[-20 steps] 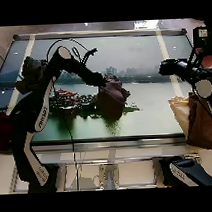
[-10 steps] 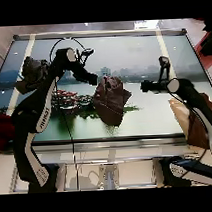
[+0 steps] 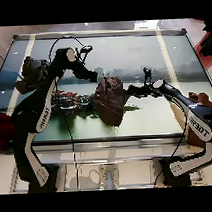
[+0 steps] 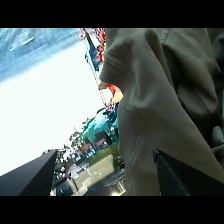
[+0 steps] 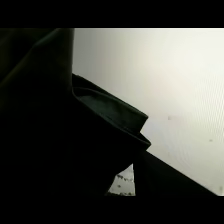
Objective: Fold the shirts.
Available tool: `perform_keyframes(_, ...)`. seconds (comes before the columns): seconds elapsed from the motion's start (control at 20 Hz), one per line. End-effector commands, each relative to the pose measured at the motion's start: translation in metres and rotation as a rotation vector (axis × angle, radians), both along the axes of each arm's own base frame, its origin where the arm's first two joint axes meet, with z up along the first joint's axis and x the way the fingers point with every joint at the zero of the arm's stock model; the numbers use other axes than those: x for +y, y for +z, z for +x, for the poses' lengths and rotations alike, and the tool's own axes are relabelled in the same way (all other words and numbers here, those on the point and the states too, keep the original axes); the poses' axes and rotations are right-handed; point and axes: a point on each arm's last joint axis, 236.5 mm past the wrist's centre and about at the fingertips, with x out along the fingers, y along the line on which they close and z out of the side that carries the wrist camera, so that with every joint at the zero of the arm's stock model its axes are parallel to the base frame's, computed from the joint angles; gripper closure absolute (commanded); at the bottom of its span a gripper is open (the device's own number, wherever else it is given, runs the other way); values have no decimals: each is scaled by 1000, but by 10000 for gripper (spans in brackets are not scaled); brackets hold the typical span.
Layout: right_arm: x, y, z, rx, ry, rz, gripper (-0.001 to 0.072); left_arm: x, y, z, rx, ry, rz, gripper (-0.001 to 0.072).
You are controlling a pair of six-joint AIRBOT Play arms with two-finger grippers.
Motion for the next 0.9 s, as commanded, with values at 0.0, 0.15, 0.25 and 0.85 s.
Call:
perform_keyframes(0.0,6,-4,1,16,17,20,281,-4,3,2,-6,4,-20,-2)
perform_keyframes(0.15,5,-9,-1,23,26,6,301,-3,2,0,-1,3,-18,-2)
perform_keyframes(0.25,3,-10,-1,24,29,0,314,-3,1,-2,9,-1,-14,-1)
perform_keyframes(0.85,-45,-6,-24,226,56,-158,308,-2,1,-4,16,-6,-10,-1)
